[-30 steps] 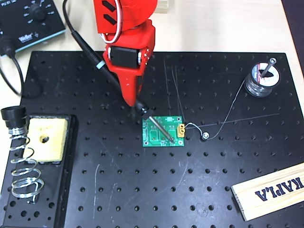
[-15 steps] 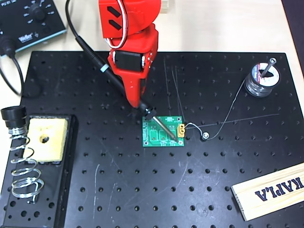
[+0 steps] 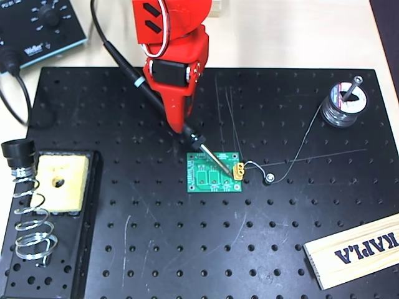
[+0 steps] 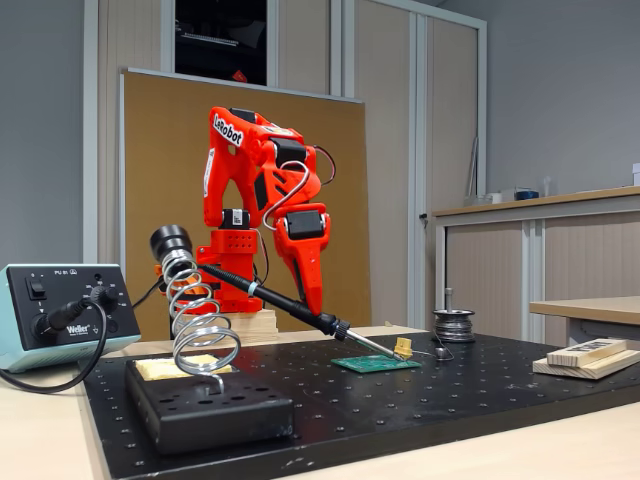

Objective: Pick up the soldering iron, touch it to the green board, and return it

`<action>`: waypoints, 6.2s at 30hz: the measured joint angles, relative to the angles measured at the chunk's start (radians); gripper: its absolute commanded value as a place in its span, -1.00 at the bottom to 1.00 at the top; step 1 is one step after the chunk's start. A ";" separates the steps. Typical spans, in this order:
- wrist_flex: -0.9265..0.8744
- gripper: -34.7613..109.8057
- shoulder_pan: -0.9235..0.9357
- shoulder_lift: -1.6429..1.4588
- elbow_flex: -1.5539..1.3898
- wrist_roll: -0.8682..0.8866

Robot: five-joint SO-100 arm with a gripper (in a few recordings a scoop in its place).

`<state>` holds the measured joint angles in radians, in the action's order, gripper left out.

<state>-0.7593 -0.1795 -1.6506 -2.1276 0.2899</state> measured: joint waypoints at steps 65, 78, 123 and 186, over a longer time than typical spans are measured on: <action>-0.199 -0.52 0.167 -0.178 0.006 -0.173; -0.492 -0.52 0.354 -0.242 0.247 -0.193; -1.014 -0.52 0.727 0.350 1.275 0.003; -1.031 -0.52 0.304 0.891 1.976 0.049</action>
<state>-1.7902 0.1243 -0.7593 -0.1519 0.3390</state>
